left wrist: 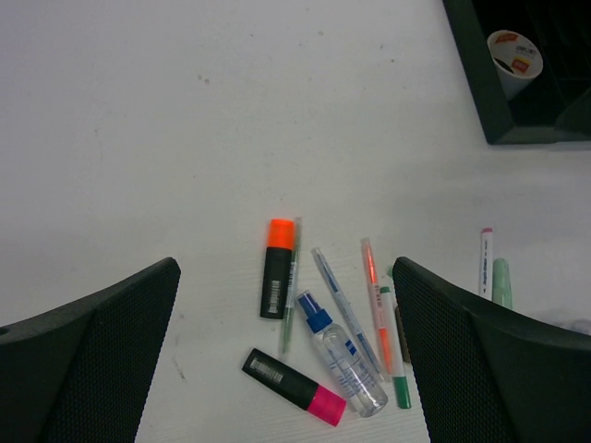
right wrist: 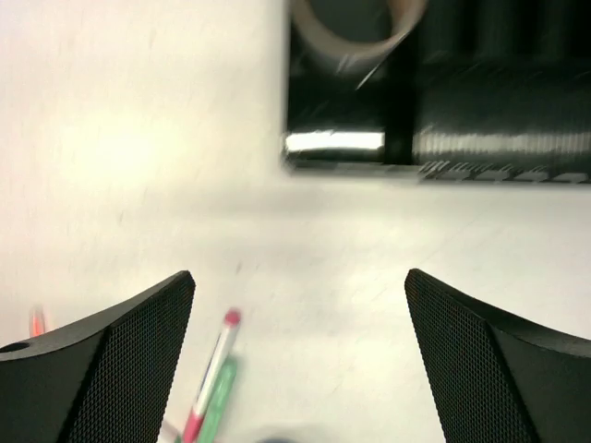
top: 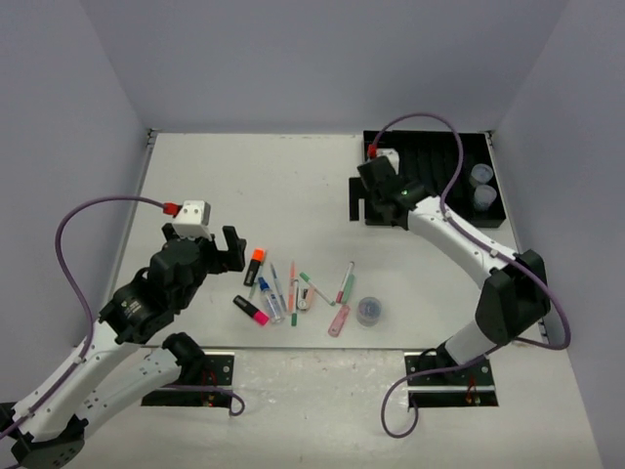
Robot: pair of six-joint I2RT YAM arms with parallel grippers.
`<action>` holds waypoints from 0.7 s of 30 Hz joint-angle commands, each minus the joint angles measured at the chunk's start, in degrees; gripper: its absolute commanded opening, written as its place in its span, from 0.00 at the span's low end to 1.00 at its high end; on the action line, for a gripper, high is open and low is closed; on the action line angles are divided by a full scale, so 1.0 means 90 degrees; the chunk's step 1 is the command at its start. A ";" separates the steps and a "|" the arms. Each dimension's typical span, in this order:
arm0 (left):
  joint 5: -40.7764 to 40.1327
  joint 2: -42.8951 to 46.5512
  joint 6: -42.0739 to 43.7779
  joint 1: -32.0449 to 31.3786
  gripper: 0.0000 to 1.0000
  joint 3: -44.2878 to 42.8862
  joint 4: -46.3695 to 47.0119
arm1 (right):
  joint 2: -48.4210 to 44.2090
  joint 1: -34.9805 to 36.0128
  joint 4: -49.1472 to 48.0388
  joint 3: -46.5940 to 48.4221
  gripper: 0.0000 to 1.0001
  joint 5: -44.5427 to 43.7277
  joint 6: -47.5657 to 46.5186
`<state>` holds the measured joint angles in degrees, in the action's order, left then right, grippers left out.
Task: Sort the stationery into containers
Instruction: Pick up the stationery from the center of the board.
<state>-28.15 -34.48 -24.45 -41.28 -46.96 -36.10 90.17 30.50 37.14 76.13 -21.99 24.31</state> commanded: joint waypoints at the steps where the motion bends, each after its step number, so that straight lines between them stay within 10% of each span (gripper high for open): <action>1: -0.0145 -0.0079 0.0069 0.0036 1.00 -0.0008 0.0134 | -0.0301 0.0680 0.0134 -0.0720 0.99 0.0600 0.0434; 21: -0.0111 -0.0213 0.0080 0.0036 1.00 -0.0007 0.0152 | -0.1954 0.2093 0.0955 -0.2928 0.81 0.1574 0.1513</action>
<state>-28.30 -36.15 -24.45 -41.28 -46.96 -36.10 76.98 47.13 43.95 50.23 -10.41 34.92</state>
